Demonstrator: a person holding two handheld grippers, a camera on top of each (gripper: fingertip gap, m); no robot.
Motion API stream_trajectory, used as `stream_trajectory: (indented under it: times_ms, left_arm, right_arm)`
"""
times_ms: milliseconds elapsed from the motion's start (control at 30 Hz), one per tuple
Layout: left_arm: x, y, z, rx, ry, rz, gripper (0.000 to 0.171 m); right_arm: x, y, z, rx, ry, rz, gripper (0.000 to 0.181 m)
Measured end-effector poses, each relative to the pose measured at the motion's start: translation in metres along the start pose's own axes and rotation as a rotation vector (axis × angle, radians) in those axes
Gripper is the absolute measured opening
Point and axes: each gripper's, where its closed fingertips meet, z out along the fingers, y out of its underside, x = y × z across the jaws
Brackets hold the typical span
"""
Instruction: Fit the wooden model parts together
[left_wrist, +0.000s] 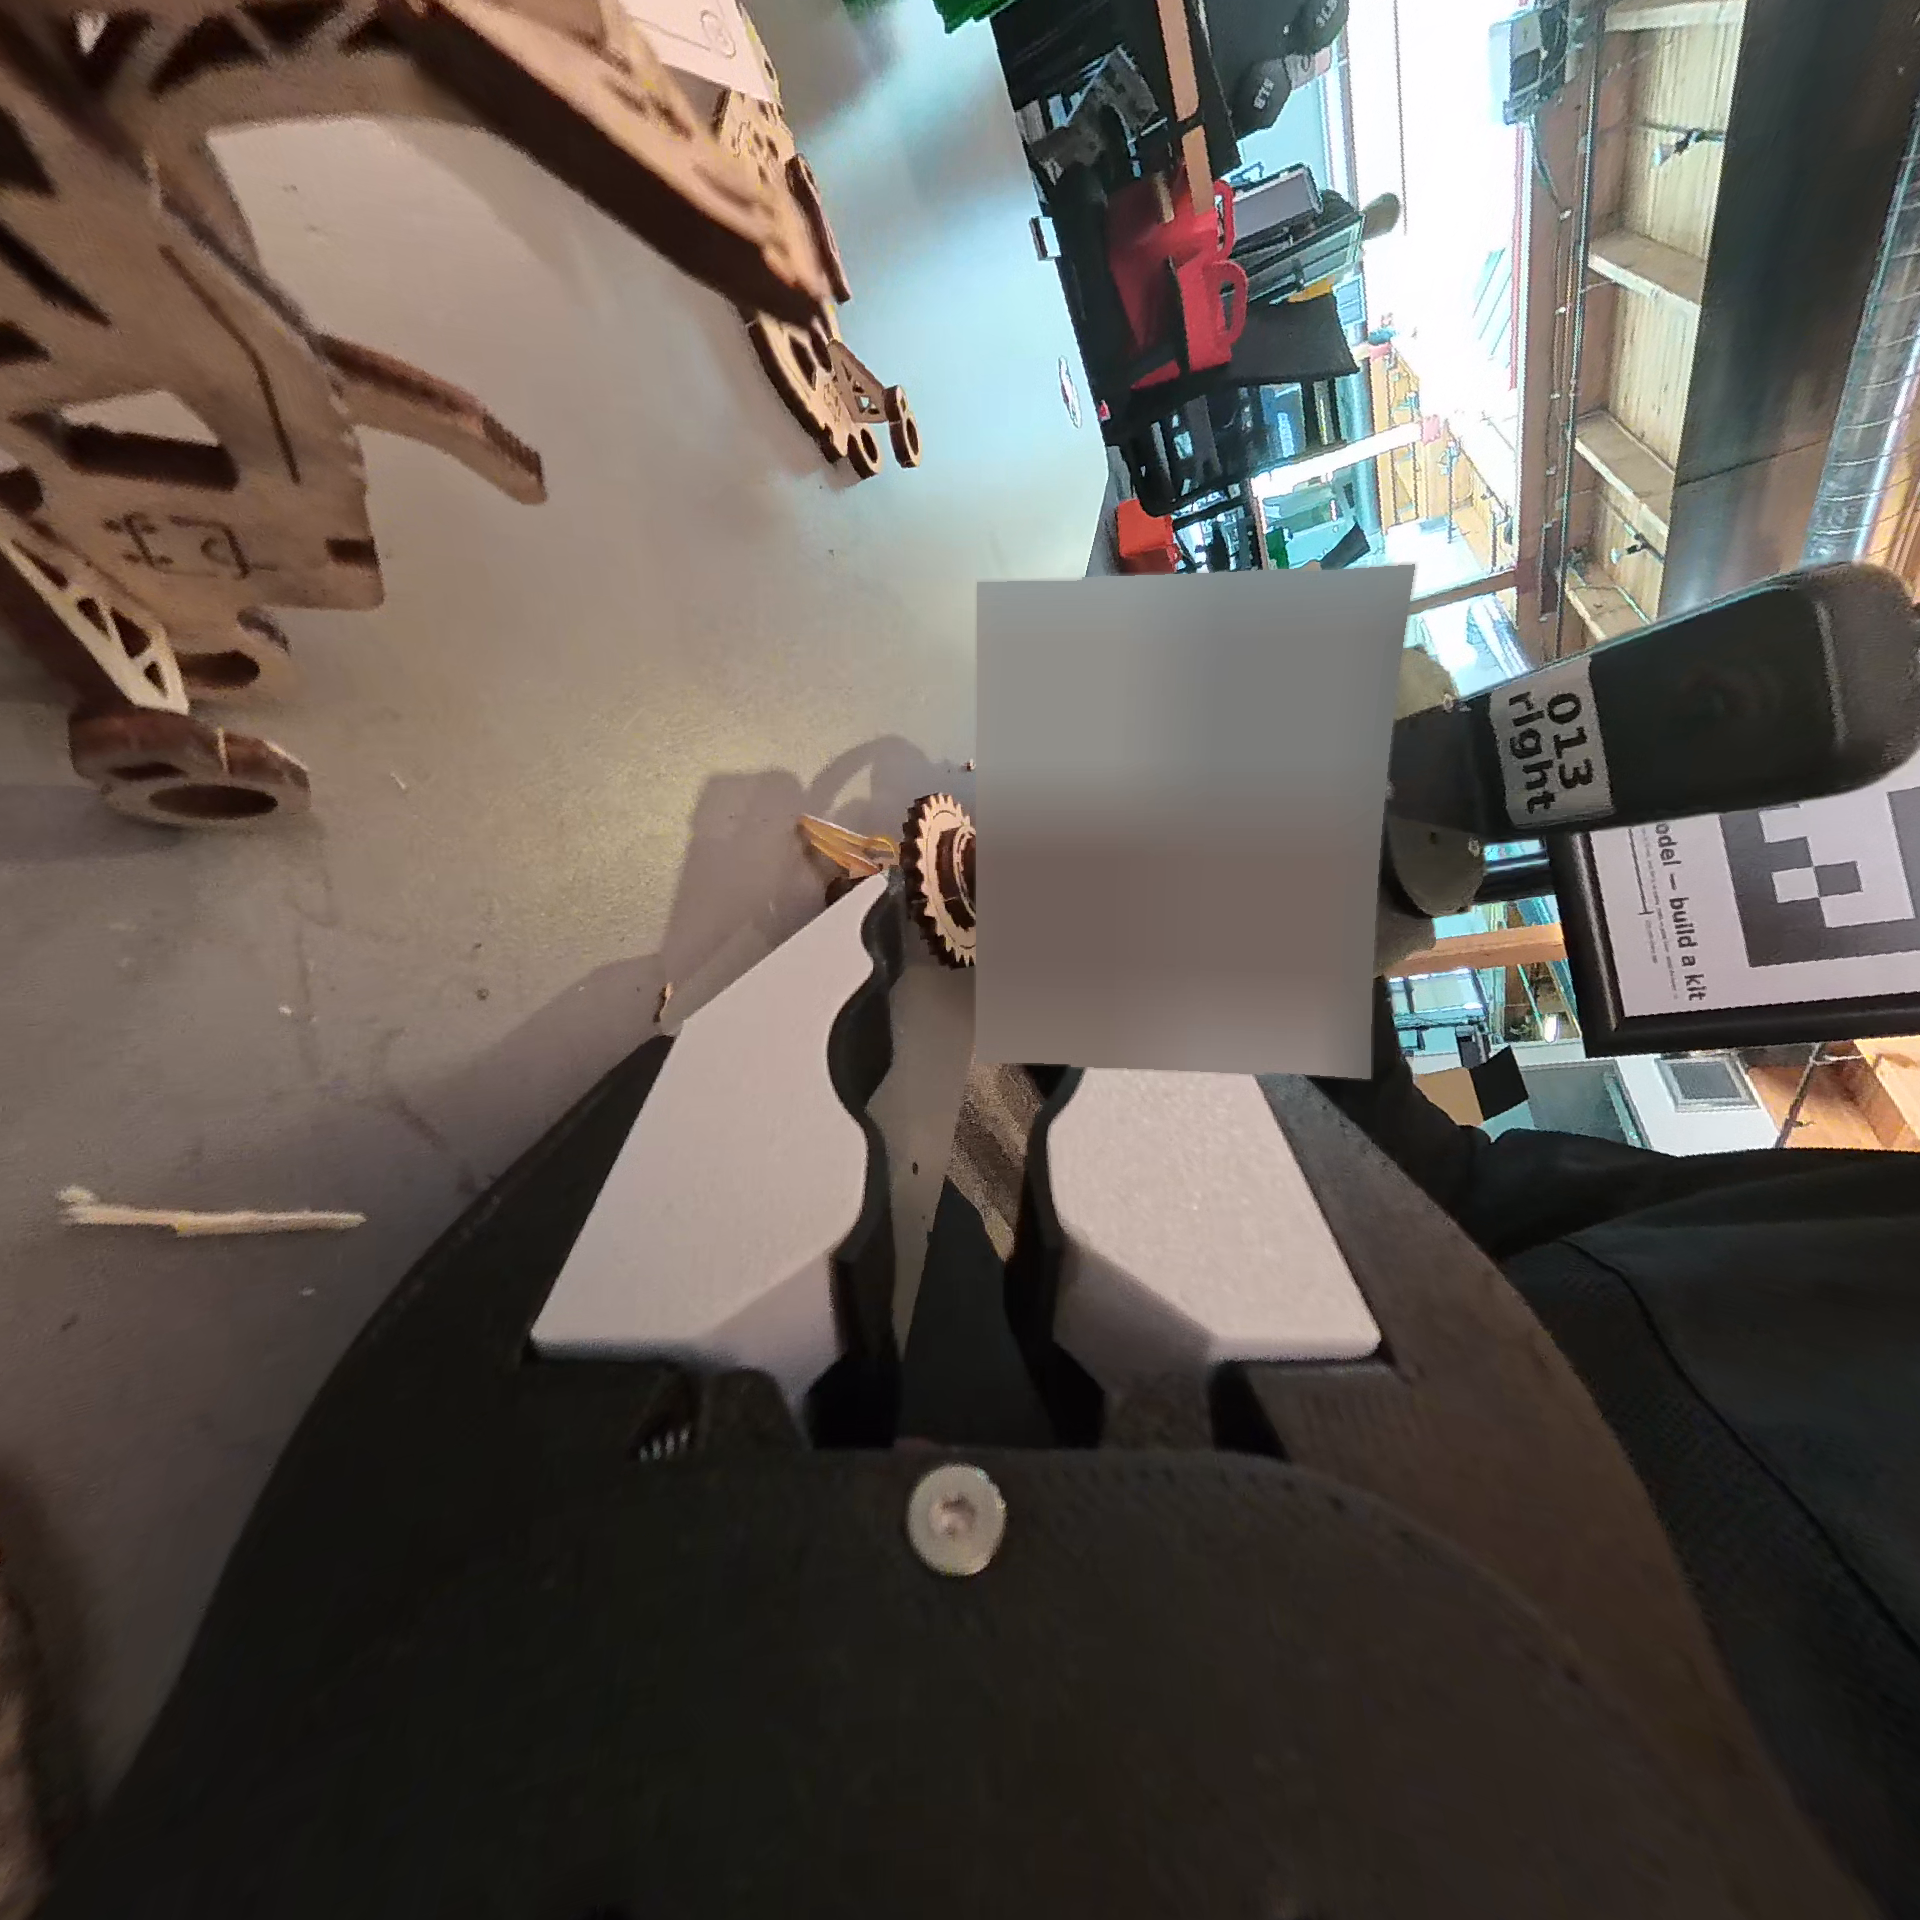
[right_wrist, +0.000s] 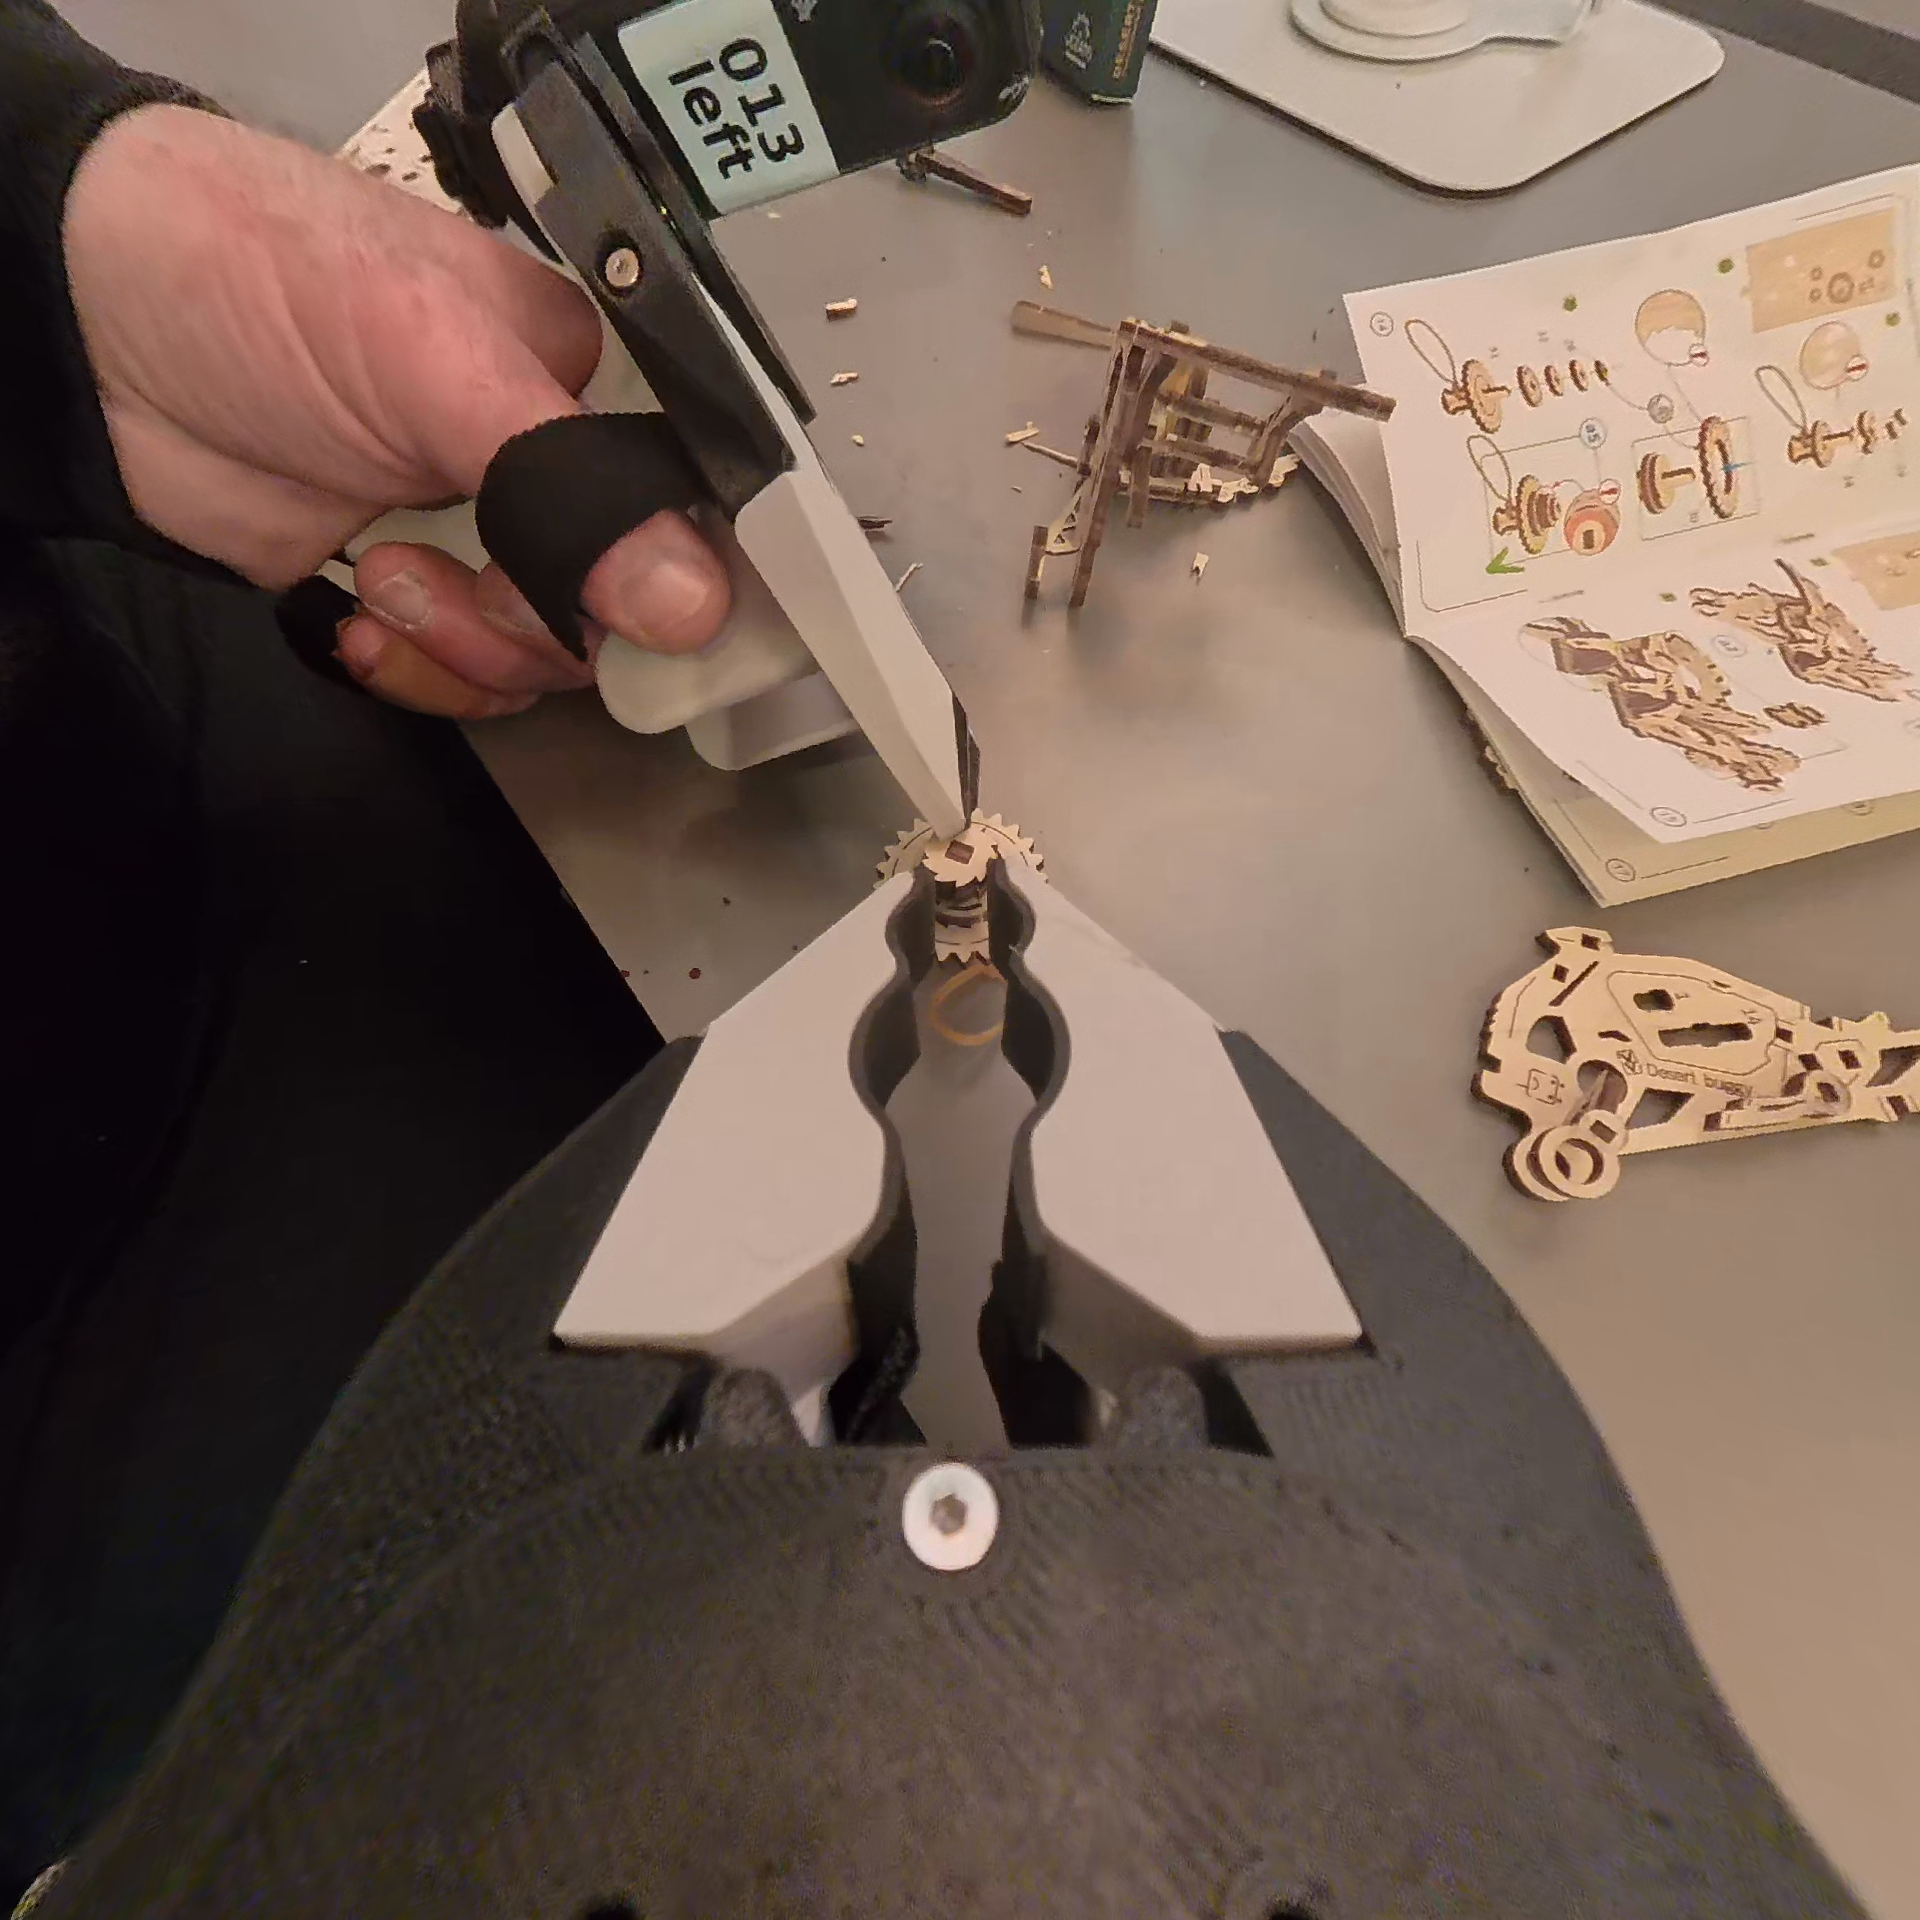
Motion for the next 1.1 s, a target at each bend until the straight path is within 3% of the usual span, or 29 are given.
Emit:
stream_trajectory:
  times_ms: [200,400,733,1100]
  left_arm:
    - [0.0014,0.0009,0.0021,-0.004,0.002,0.012,0.016]
    - [0.0015,0.0002,0.0027,-0.005,0.001,0.017,0.016]
    - [0.0019,0.0013,0.0034,-0.008,-0.010,0.038,0.017]
    - [0.0024,0.0007,0.0049,-0.017,-0.012,0.050,0.017]
  right_arm:
    - [-0.0005,-0.0028,-0.0043,0.054,-0.042,0.104,0.007]
    - [0.0002,-0.0024,-0.0046,0.020,-0.028,0.078,0.007]
    - [-0.0014,0.0012,-0.0049,-0.140,-0.071,0.148,0.007]
    - [0.0004,0.0010,-0.0061,-0.351,0.015,-0.045,0.006]
